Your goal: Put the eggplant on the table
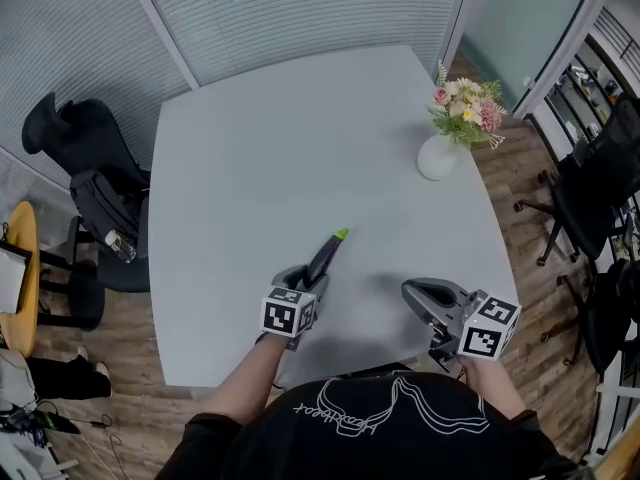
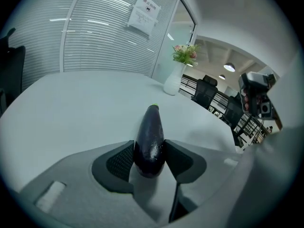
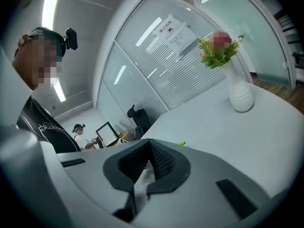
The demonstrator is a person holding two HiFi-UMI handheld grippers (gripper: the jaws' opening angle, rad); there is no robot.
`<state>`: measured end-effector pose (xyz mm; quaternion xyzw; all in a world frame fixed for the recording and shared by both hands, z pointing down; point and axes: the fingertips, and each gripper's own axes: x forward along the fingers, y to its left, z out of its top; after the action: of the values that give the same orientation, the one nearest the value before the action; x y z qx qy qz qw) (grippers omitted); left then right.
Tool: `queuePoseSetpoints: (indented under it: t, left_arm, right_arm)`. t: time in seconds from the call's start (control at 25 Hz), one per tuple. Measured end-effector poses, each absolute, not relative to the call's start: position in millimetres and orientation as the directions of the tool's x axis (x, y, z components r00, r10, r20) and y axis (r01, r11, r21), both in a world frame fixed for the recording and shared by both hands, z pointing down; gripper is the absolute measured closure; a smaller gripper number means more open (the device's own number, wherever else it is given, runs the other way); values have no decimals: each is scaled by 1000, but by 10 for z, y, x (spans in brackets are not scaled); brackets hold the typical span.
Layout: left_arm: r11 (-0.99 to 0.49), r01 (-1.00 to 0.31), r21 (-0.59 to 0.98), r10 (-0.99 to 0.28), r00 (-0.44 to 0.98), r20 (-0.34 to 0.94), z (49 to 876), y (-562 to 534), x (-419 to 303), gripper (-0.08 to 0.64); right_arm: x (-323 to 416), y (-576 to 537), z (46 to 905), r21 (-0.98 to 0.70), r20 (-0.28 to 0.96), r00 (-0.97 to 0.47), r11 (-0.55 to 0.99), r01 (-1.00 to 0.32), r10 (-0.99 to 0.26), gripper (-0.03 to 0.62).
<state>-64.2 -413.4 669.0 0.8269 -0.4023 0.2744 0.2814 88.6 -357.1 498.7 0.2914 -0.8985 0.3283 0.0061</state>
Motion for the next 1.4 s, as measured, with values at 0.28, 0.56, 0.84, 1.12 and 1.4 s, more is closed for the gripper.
queuePoseSetpoints:
  t: [0.28,0.56,0.84,1.12,1.4]
  left_arm:
    - [-538,-811,228,-501,526,687,6791,-4137,-619,353]
    - [-555,-808,197,-505,516,692,6790,-4145,-607,353]
    - [-565,-798,207,-512,537,671,6777,-4145,-555,326]
    - [-551,-798,246,-530,561,635,6612,-4076,-556,272]
    - [-554,-780,291,-579,612,539,6065,-3873,-631,270]
  right_arm:
    - [878,-3584,5027,-592,209,-826,605,-533,-523,583]
    - [908,-3559,5052,-602,212,-817,587,-542,-537,583]
    - [922,-3499,5071,-604,214,-810,578,-548,-545,583]
    - [907,-3364,5013,-600,202,-810,584,-547,-551,583]
    - [802,-3193,4879,-582,178,-820,613,-534,-545,583]
